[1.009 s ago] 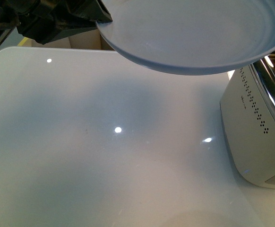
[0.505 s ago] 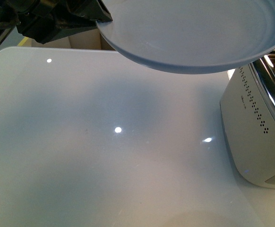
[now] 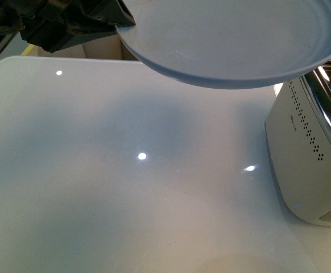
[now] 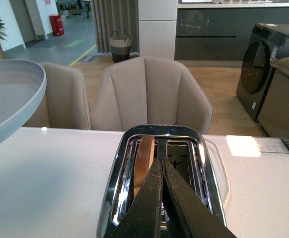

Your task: Left arm holds plate, right arm toasts bread

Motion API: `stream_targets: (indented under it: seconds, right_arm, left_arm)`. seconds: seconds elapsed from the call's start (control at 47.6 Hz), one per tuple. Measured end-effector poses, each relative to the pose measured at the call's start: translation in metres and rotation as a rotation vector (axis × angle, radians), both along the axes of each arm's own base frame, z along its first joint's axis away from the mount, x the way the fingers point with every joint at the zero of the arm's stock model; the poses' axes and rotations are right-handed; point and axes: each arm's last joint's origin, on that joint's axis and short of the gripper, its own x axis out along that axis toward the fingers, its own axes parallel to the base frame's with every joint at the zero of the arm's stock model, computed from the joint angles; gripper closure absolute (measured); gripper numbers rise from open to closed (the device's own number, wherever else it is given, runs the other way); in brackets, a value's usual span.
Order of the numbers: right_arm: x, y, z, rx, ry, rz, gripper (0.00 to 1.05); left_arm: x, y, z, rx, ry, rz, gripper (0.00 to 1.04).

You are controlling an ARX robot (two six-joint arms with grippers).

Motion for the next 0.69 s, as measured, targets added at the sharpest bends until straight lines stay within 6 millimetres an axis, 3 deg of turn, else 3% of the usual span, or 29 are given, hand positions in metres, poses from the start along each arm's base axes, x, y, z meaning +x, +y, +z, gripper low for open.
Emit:
stream_targets:
  seconds: [0.631,0.694]
  right_arm:
    - [-0.017,0.000,-0.003,0.000,0.006,0.000,1.03]
    - [-0.017,0.000,-0.003,0.000,0.006,0.000,0.96]
  left_arm:
    - [0.000,0.000,0.000,-0.002,0.001,-0.003,1.02]
    - [0.000,0.000,0.000,-0.001,0.000,-0.001,1.02]
